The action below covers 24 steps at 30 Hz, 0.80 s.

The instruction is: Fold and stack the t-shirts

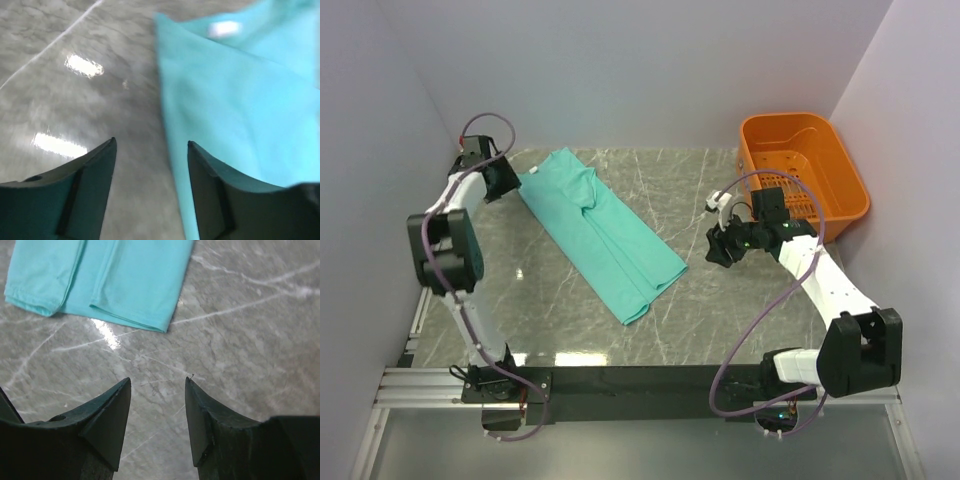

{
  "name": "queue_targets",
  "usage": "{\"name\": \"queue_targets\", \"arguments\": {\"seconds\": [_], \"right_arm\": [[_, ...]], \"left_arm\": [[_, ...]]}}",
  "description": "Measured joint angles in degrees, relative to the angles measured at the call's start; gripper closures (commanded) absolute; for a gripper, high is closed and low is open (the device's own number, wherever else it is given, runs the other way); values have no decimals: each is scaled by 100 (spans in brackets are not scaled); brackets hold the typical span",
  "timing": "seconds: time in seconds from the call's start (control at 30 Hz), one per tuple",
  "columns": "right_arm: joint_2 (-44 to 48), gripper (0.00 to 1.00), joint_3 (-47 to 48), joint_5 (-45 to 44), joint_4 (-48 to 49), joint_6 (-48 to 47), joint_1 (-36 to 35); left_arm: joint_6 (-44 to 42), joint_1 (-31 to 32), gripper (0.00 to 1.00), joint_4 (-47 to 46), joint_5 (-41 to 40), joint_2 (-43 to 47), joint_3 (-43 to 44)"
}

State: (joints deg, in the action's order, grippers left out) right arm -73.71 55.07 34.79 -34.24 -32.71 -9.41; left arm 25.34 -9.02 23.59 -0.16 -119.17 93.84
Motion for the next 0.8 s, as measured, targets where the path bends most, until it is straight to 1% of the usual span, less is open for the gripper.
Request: {"name": "queue_targets", "arguments": {"seconds": [0.03,0.13,0.2,0.27,0.33,0.43,0.47,0.5,0.57,0.6,0.67,0.73,0.8], "right_arm": [[-7,45,0,101,-17,-195,-11],[31,44,-72,520,-81,-1056,-11],[146,41,-317,807,-101,-1851,-11],[286,40,-605,968,-197,-2677,-20],[354,40,-763,1060,-420,-3547,-20],[348,40,-726,1104,-782,-4612,-20],[339,40,-691,1104,-887,-4830,-20],[308,41,-614,1106,-1029,-5051,-20],[201,41,-402,1143,-1233,-5342,-20],[140,41,-299,1163,-1285,-5431,-17],[76,42,-188,1252,-1316,-5480,-2],[72,42,-188,1333,-1305,-5403,24],[114,43,-267,1366,-1196,-5180,33]], "left_arm": [[-85,59,35,-127,15,466,-382],[-186,352,33,-479,184,1600,-1073],[-168,723,31,-833,455,2459,-1681],[-149,1200,31,-1152,643,3241,-2433],[-149,1847,32,-1316,800,4065,-3309],[-136,2879,32,-1228,863,5169,-4468],[-76,3119,31,-1198,835,5471,-4739],[-4,3386,25,-1176,820,5829,-5071],[208,3928,18,-1231,732,6494,-5639],[341,4177,18,-1305,664,6741,-5877],[632,4889,18,-1480,420,7010,-6301],[883,5549,18,-1558,96,6846,-6452],[1121,6170,18,-1578,-358,6343,-6435]]}}
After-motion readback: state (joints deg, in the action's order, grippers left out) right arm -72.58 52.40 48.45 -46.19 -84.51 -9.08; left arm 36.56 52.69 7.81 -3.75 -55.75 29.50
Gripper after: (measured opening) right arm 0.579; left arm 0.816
